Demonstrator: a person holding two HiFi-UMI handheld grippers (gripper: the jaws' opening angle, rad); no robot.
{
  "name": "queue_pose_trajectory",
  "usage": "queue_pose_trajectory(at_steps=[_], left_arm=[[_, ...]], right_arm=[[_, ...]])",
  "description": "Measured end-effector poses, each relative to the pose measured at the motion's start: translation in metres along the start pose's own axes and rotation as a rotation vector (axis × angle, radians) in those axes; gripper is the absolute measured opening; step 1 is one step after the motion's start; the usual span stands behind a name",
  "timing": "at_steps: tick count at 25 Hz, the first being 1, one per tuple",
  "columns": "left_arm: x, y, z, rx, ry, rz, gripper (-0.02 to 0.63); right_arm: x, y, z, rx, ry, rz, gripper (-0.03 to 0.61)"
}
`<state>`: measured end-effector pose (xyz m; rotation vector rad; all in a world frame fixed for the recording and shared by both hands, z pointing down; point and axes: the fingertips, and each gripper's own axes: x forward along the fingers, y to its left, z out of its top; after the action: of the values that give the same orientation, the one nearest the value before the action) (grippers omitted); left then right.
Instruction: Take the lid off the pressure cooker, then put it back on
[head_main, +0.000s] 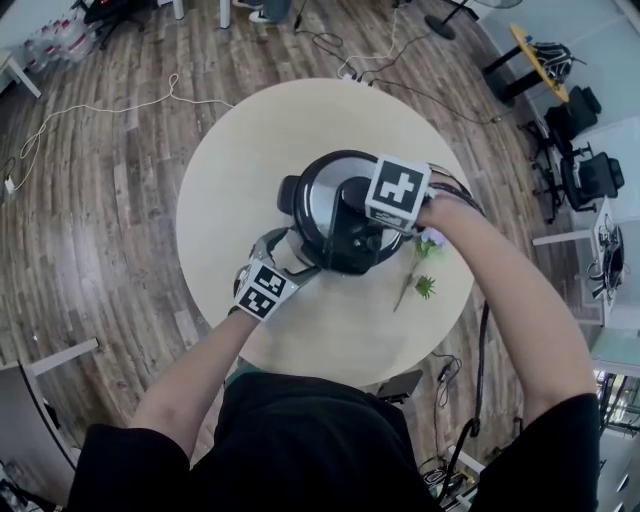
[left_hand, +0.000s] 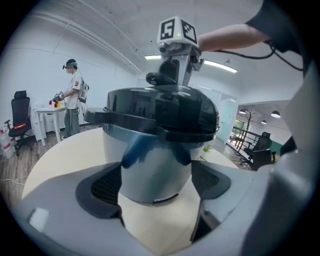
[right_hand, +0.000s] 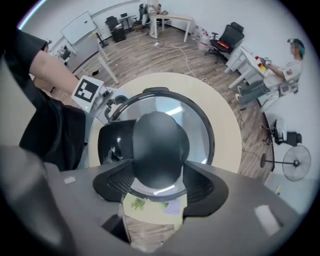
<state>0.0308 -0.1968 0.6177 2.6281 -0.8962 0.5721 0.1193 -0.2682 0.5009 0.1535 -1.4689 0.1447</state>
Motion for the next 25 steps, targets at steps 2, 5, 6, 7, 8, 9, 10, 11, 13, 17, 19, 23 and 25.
queue_pose_trajectory(at_steps=[2,5,6,7,8,9,10,11,13,17,19,23,25], left_arm=[[-0.018,0.003,0.003,-0.029,-0.013,0.002,0.363],[-0.053,0.012,0.013,-0.133,-0.067,0.023,0.277],[-0.064,0.015,0.019,-0.152,-0.085,0.033,0.262],[-0.075,0.018,0.028,-0.154,-0.102,0.044,0.229],[-0.086,0.021,0.038,-0.144,-0.123,0.056,0.208],[-0.095,0.024,0.051,-0.128,-0.149,0.069,0.193],[-0.103,0.027,0.066,-0.111,-0.179,0.083,0.176],[-0.111,0.029,0.082,-0.097,-0.213,0.096,0.164],[-0.126,0.03,0.115,-0.068,-0.283,0.129,0.133],[-0.155,0.021,0.176,0.012,-0.416,0.197,0.042],[-0.166,0.01,0.204,0.05,-0.477,0.214,0.003],[-0.177,-0.018,0.251,0.129,-0.567,0.235,0.002],[-0.184,-0.031,0.27,0.155,-0.606,0.25,0.002]], right_arm=[[-0.006,-0.001,-0.02,0.085,-0.047,-0.02,0.305],[-0.021,0.015,-0.042,0.256,-0.212,0.002,0.29],[-0.025,0.024,-0.046,0.319,-0.292,0.017,0.281],[-0.029,0.033,-0.049,0.381,-0.378,0.025,0.275],[-0.034,0.041,-0.05,0.441,-0.467,0.021,0.265],[-0.038,0.047,-0.051,0.498,-0.557,-0.001,0.244],[-0.042,0.051,-0.052,0.55,-0.641,-0.04,0.221],[-0.047,0.055,-0.055,0.595,-0.716,-0.092,0.184],[-0.056,0.065,-0.061,0.676,-0.852,-0.197,0.155],[-0.089,0.083,-0.076,0.844,-1.135,-0.382,0.056],[-0.109,0.09,-0.081,0.892,-1.243,-0.474,0.043],[-0.148,0.104,-0.087,0.877,-1.373,-0.666,0.042],[-0.166,0.111,-0.093,0.853,-1.421,-0.759,0.024]])
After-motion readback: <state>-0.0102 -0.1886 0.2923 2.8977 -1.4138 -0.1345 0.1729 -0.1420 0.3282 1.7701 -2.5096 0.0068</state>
